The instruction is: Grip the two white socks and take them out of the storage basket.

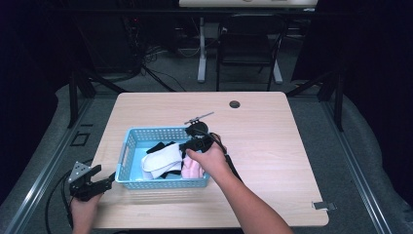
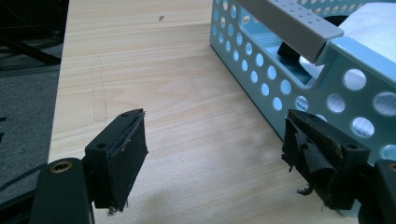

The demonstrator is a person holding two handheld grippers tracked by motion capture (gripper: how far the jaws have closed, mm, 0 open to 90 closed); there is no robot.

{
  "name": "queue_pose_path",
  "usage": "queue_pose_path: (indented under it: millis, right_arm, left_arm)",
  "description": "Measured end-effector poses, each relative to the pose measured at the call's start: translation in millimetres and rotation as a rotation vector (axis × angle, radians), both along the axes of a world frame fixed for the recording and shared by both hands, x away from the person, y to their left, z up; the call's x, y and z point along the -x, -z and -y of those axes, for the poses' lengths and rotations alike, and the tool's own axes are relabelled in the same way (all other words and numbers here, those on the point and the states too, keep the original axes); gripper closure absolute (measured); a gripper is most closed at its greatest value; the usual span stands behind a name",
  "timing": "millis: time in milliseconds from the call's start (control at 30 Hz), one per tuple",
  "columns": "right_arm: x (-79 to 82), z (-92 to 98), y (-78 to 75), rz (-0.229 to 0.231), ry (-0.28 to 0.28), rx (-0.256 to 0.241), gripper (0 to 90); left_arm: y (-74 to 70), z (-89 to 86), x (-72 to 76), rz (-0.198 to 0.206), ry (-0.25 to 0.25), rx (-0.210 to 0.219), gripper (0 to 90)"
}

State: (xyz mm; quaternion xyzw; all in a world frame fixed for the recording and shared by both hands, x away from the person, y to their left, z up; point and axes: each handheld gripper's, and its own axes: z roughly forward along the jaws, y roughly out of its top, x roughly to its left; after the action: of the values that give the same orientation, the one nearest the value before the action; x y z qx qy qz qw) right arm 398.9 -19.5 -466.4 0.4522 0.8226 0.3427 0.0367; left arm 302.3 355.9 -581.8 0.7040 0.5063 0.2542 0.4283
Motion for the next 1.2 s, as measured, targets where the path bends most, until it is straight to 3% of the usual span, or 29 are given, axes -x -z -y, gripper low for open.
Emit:
queue_pose_path:
  millis: [67,100,133,167,233,267,333,400,433,767,933,1033,1200]
  right_arm:
    - [-6.8,-8.6,3.7,-0.059,-0.005,0.020,64.4]
    - [-6.8,-8.6,3.7,-0.059,-0.005,0.020,64.4]
    - [-16.6,-14.7,8.6,-0.151,0.003,0.029,63.8]
    - [-16.6,-14.7,8.6,-0.151,0.003,0.029,63.8]
    - [-24.1,-18.9,12.4,-0.206,0.034,0.011,63.9]
    - [-31.2,-20.4,16.1,-0.255,0.054,0.000,64.0]
    - [-37.2,-21.4,22.1,-0.304,0.072,-0.012,65.0]
    - [-39.2,-22.0,25.6,-0.325,0.083,-0.017,65.7]
    - [-43.3,-23.3,31.9,-0.360,0.074,0.002,66.6]
    - [-46.2,-32.9,43.8,-0.386,0.080,0.003,69.2]
    - [-46.2,-34.4,45.2,-0.392,0.049,0.007,81.3]
    - [-40.6,-35.1,39.4,-0.333,0.010,0.020,86.4]
    - [-36.2,-36.1,34.4,-0.294,-0.011,0.010,87.1]
  left_arm:
    - [0.2,0.1,-0.3,-0.001,0.002,0.001,21.7]
    - [0.2,0.1,-0.3,-0.001,0.002,0.001,21.8]
    - [0.2,0.2,-0.3,-0.002,0.002,0.001,21.8]
    - [0.2,0.3,-0.3,-0.002,0.004,0.001,21.8]
    - [-0.2,0.2,0.0,0.000,0.004,-0.001,21.8]
    - [-0.3,0.2,0.0,0.000,0.004,0.000,21.7]
    - [-0.2,0.1,-0.2,0.000,0.005,-0.001,21.8]
    - [-0.3,0.2,-0.2,0.000,0.004,-0.001,21.8]
    - [-0.3,0.3,-0.4,0.001,0.004,0.001,21.8]
    - [-0.5,-0.7,-0.2,0.006,0.006,0.007,21.8]
    - [-1.0,-0.3,0.1,0.004,0.006,0.003,21.8]
    - [-0.6,-0.6,0.1,0.009,0.001,0.009,21.8]
    - [-1.3,0.1,0.4,0.005,0.006,0.000,21.8]
